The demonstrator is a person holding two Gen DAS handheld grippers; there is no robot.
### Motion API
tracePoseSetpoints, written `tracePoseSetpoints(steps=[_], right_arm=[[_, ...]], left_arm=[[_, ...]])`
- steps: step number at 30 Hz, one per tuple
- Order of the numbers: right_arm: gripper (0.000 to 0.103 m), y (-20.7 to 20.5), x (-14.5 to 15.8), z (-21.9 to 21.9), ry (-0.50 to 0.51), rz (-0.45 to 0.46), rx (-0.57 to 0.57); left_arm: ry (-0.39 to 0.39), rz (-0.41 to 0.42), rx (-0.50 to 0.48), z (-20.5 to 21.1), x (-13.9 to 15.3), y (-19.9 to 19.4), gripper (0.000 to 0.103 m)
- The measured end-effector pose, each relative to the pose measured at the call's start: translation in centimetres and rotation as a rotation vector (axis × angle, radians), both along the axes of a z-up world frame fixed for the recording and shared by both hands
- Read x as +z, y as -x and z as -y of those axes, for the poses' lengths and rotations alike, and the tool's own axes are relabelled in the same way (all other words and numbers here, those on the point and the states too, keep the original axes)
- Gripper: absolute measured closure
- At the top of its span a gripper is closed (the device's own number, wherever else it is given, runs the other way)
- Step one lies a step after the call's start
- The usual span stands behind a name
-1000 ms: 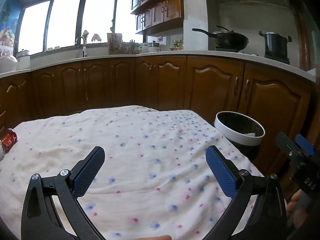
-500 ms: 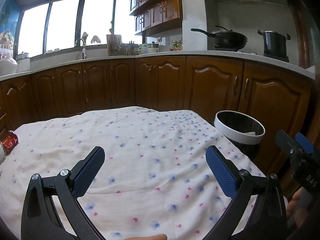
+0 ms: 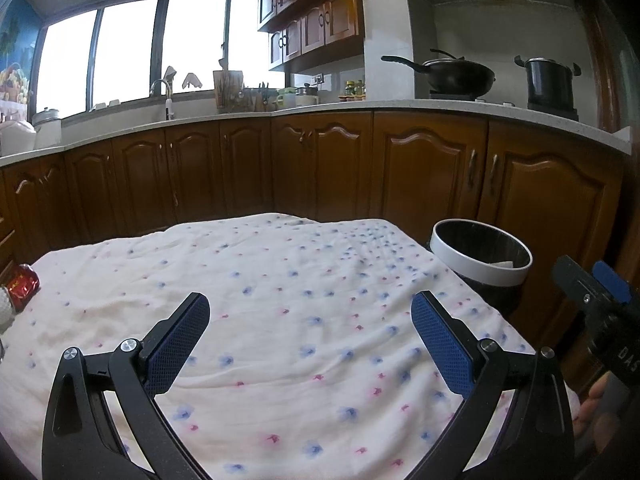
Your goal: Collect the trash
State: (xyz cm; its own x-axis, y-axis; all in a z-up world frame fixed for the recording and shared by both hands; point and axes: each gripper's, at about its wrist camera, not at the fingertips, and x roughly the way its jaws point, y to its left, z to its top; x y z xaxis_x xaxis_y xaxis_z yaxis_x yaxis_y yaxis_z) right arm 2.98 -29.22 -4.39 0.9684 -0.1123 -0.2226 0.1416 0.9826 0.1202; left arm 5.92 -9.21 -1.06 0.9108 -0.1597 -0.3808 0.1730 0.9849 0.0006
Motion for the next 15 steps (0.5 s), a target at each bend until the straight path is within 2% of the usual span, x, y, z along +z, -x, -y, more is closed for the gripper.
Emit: tracePoseSetpoints(steps=[15], right_arm=[[0.000,0.05,0.10,-0.20,-0.010,-0.001,-0.003]], left_arm=[[-0.002,-0.002,-0.005,-0.05,-0.08,-0.04,0.000]])
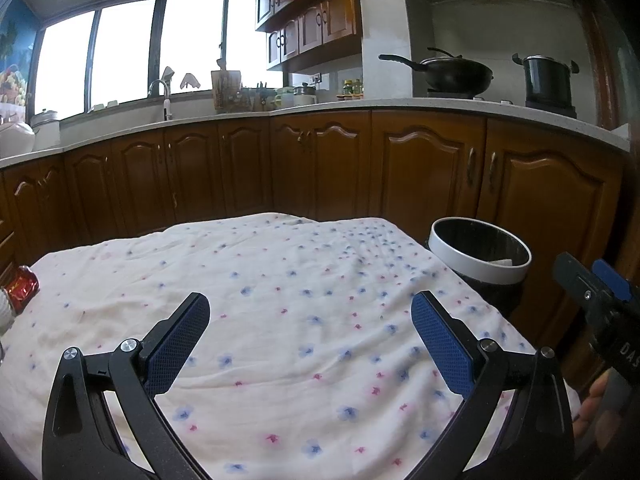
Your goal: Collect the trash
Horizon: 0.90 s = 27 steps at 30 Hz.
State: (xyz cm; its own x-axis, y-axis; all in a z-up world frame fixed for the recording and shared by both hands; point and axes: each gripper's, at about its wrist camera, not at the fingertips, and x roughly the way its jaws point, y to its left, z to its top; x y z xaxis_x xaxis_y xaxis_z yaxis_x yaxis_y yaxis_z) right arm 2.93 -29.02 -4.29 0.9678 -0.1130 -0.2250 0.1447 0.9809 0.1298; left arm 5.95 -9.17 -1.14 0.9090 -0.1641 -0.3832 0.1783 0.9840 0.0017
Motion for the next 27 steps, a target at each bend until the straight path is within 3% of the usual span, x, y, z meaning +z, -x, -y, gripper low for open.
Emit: tracePoseSetpoints(steps=[27], right_arm=[[0.000,0.07,0.05,0.04,-0.004,-0.001,-0.001]], left_arm=[[-0.009,-0.004,-0.020,-0.40,-0.28,-0.27,0.000]])
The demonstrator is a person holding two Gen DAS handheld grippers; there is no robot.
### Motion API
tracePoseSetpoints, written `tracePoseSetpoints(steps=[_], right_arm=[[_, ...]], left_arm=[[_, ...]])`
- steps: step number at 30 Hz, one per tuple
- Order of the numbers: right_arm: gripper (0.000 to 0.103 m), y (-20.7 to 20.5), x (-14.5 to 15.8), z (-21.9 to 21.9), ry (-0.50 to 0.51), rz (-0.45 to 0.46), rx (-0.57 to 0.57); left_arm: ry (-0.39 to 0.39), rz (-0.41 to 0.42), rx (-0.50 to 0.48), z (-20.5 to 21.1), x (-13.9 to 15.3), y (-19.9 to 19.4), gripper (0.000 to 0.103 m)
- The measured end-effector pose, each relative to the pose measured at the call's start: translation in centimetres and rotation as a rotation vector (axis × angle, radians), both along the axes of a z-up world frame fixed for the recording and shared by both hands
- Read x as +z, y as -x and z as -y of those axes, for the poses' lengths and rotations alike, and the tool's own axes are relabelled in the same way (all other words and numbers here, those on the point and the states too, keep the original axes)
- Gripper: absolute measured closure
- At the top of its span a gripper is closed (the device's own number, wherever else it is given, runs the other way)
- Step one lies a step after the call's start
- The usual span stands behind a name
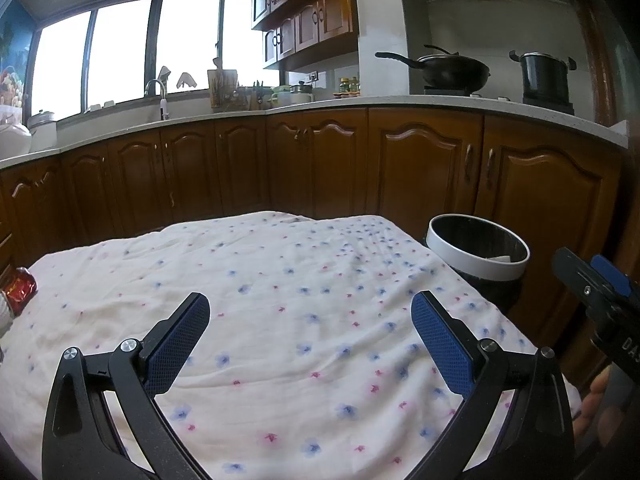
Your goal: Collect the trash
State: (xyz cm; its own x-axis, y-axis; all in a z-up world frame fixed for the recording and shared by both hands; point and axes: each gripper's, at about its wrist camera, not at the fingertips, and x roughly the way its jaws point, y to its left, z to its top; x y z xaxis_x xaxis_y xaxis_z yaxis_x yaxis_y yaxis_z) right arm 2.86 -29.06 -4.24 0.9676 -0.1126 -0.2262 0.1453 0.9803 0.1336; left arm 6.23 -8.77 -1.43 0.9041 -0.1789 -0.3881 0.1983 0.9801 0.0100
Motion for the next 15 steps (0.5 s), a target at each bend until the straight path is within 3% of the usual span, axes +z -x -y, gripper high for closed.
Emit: tracePoseSetpoints(steps=[15], right_arm=[[0.000,-0.51,-0.33,-0.21,-0.002,-0.015,0.006]], left_arm=[[0.000,-0.012,-0.019,-0.61,-0.34,-0.43,0.000]])
